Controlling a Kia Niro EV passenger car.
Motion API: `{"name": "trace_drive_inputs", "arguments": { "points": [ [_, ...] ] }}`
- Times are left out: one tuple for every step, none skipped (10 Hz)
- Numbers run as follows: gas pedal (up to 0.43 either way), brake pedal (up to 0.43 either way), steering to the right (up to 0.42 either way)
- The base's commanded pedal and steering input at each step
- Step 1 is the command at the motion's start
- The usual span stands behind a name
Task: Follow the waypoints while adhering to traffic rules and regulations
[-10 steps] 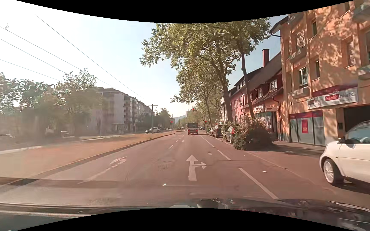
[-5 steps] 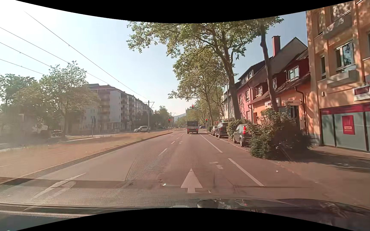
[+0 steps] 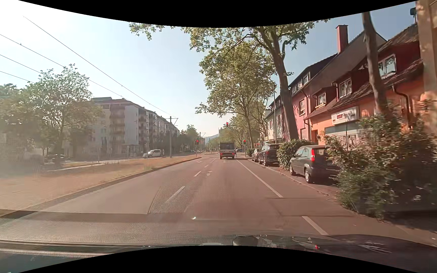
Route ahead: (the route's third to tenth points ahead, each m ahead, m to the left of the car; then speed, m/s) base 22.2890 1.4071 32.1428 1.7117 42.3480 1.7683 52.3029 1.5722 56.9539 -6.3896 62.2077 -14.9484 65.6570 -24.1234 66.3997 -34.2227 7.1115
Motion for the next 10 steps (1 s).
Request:
{"name": "trace_drive_inputs", "arguments": {
  "points": [
    [0.0,0.0,-0.002],
    [0.0,0.0,0.0],
    [0.0,0.0,0.001],
    [0.0,0.0,0.0],
    [0.0,0.0,0.0],
    [0.0,0.0,0.0],
    [0.0,0.0,0.0],
    [0.0,0.0,0.0],
    [0.0,0.0,0.0],
    [0.0,0.006,0.0]
  ]
}}
